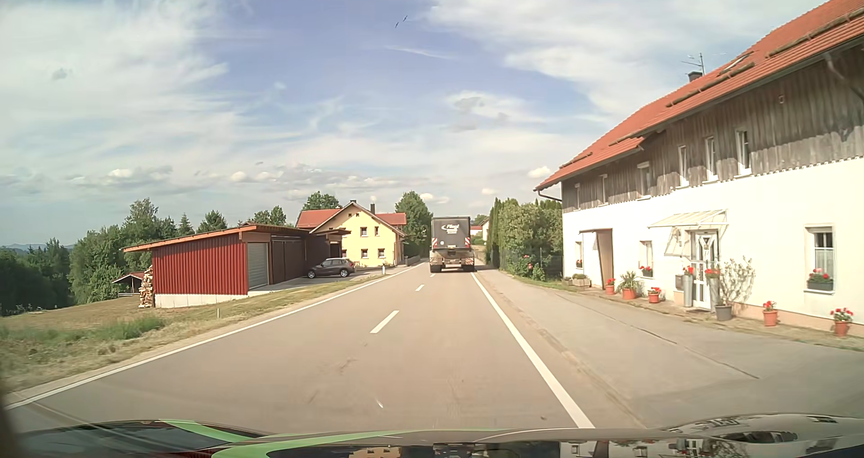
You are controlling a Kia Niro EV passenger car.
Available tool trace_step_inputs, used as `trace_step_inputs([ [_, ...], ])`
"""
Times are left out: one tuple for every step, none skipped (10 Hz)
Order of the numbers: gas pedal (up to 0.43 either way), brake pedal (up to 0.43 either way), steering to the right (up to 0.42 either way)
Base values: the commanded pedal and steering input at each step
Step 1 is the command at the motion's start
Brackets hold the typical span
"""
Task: Follow the waypoints while adhering to traffic rules and regulations
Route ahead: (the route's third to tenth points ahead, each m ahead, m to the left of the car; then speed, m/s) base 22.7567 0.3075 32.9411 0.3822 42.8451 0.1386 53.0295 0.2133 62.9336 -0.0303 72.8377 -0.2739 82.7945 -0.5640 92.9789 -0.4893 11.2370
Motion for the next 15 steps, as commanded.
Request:
trace_step_inputs([
  [0.067, 0.000, -0.006],
  [0.067, 0.000, -0.005],
  [0.079, 0.000, -0.003],
  [0.079, 0.000, -0.002],
  [0.079, 0.000, -0.002],
  [0.087, 0.000, -0.002],
  [0.087, 0.000, -0.002],
  [0.087, 0.000, -0.002],
  [0.087, 0.000, -0.002],
  [0.087, 0.000, -0.002],
  [0.087, 0.000, -0.002],
  [0.087, 0.000, -0.002],
  [0.087, 0.000, -0.002],
  [0.087, 0.000, -0.002],
  [0.087, 0.000, -0.002],
])
